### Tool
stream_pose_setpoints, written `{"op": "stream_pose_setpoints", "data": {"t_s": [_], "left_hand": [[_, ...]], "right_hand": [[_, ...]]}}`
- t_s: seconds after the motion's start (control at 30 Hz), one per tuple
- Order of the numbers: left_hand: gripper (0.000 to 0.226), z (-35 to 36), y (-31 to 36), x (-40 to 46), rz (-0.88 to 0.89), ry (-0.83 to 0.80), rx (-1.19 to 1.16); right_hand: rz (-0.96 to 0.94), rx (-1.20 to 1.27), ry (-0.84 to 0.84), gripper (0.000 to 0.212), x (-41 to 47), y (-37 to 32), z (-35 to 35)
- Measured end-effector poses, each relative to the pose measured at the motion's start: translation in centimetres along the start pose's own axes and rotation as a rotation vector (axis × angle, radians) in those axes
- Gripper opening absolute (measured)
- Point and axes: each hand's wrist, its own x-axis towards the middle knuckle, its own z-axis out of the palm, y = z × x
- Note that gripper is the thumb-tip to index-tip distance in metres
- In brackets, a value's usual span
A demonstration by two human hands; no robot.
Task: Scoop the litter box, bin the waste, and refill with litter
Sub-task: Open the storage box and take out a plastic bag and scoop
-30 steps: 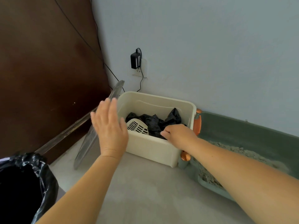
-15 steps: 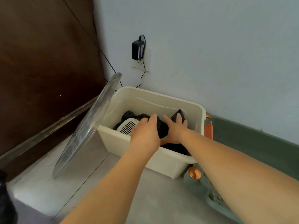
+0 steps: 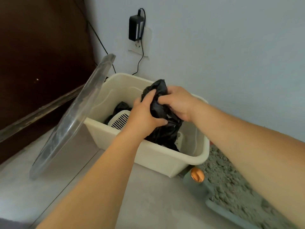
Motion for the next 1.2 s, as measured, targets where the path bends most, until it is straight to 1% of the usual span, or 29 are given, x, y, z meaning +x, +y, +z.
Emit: {"op": "stream_pose_setpoints", "data": {"t_s": [0.07,0.1,0.17,0.2,0.23,0.27,0.3,0.33,0.37,0.4,0.43,0.47,0.57,0.63,0.7,0.77,0.8,0.93,1.0,1.1,1.2], "left_hand": [[0.072,-0.2,-0.1,0.3,0.073,0.178,-0.007],[0.061,-0.3,-0.2,0.5,0.096,0.264,0.022],[0.045,-0.8,-0.7,0.8,0.096,0.388,0.089],[0.043,-1.1,-1.0,0.9,0.082,0.422,0.120],[0.042,-1.3,-1.4,0.9,0.068,0.442,0.152],[0.043,-1.4,-1.9,0.9,0.057,0.450,0.183],[0.045,-1.3,-2.3,0.9,0.051,0.454,0.209],[0.047,-1.2,-2.7,0.9,0.049,0.456,0.228],[0.049,-1.0,-2.9,0.9,0.047,0.461,0.240],[0.051,-0.9,-3.2,0.9,0.045,0.470,0.245],[0.054,-0.8,-3.3,0.9,0.040,0.476,0.249],[0.057,-0.6,-3.3,0.9,0.032,0.480,0.251],[0.066,-0.6,-3.4,0.9,-0.016,0.475,0.247],[0.066,-0.7,-3.3,1.0,-0.036,0.461,0.240],[0.066,-0.7,-3.3,1.0,-0.047,0.442,0.242],[0.066,-0.7,-3.3,1.1,-0.041,0.433,0.243],[0.066,-0.6,-3.4,1.1,-0.037,0.436,0.241],[0.064,-0.8,-3.2,0.9,-0.005,0.472,0.185],[0.063,-0.8,-2.9,0.4,0.032,0.514,0.138],[0.063,-0.6,-1.5,-0.5,0.100,0.594,0.022],[0.061,0.1,1.0,-1.0,0.122,0.617,-0.150]], "right_hand": [[-0.052,0.132,-0.020,0.017,-0.1,-0.5,0.4],[-0.080,0.182,0.025,0.012,0.0,-0.4,0.5],[-0.082,0.225,0.222,0.006,0.7,0.5,0.2],[-0.058,0.158,0.333,0.010,1.1,1.2,0.1],[-0.023,-0.036,0.390,0.016,1.4,2.1,-0.1],[0.019,-0.349,0.334,0.021,1.6,3.1,-0.3],[0.059,-0.692,0.158,0.025,1.7,4.0,-0.1],[0.109,-0.994,-0.080,0.027,1.7,4.8,0.3],[0.172,-1.225,-0.313,0.031,1.6,5.7,0.8],[0.224,-1.393,-0.514,0.035,1.8,6.5,1.4],[0.263,-1.491,-0.646,0.039,1.9,7.1,1.9],[0.301,-1.527,-0.703,0.042,2.1,7.6,2.3],[0.356,-1.532,-0.740,0.047,3.2,9.0,2.9],[0.393,-1.545,-0.779,0.051,3.5,9.3,3.1],[0.392,-1.563,-0.797,0.051,3.7,9.4,3.2],[0.351,-1.532,-0.743,0.049,3.6,9.2,3.1],[0.320,-1.483,-0.680,0.046,3.4,9.0,3.0],[0.162,-1.202,-0.315,0.030,2.4,7.3,2.2],[0.096,-1.125,-0.179,0.027,1.5,6.0,1.3],[0.084,-1.025,-0.059,0.020,-0.6,4.1,-0.3],[0.051,-0.938,0.063,0.018,-3.6,2.7,-2.3]]}}
